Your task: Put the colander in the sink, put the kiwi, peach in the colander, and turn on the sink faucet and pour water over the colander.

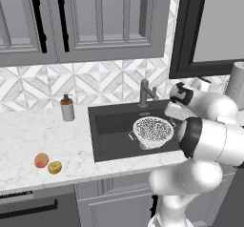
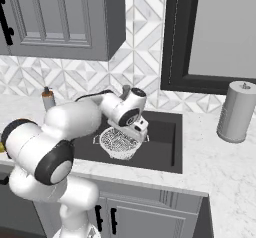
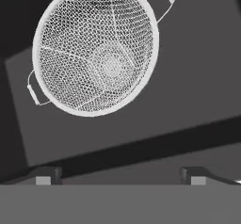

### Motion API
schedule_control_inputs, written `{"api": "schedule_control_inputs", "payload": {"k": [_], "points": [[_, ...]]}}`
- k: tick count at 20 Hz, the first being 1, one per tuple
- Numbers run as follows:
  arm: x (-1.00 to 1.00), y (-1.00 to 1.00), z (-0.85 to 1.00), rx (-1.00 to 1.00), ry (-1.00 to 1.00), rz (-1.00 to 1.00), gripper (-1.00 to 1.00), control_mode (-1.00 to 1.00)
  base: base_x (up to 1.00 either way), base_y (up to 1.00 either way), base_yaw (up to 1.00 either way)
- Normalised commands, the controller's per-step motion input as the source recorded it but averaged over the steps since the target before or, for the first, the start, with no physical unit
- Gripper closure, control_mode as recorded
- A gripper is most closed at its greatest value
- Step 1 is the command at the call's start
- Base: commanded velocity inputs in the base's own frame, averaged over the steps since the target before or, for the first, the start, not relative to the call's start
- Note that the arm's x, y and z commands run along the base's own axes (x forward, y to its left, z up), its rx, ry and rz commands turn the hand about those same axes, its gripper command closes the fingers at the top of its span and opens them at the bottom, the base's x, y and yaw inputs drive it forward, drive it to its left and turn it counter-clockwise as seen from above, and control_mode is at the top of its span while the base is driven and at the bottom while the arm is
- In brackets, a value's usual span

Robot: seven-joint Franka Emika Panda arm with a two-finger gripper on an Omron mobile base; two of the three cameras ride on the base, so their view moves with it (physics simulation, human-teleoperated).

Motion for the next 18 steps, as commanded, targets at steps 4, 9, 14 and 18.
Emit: {"api": "schedule_control_inputs", "payload": {"k": [4,9,14,18], "points": [[-0.37,0.92,0.60,0.00,-0.03,-0.01,-1.00,-1.00,0.00,0.00,0.00],[-0.40,0.87,0.56,0.00,-0.03,0.00,-1.00,-1.00,0.00,0.00,0.00],[-0.29,0.89,0.47,0.00,-0.01,0.00,-1.00,-1.00,0.00,0.00,0.00],[-0.26,0.98,0.25,-0.01,0.00,0.00,-1.00,-1.00,0.00,0.00,0.00]]}}
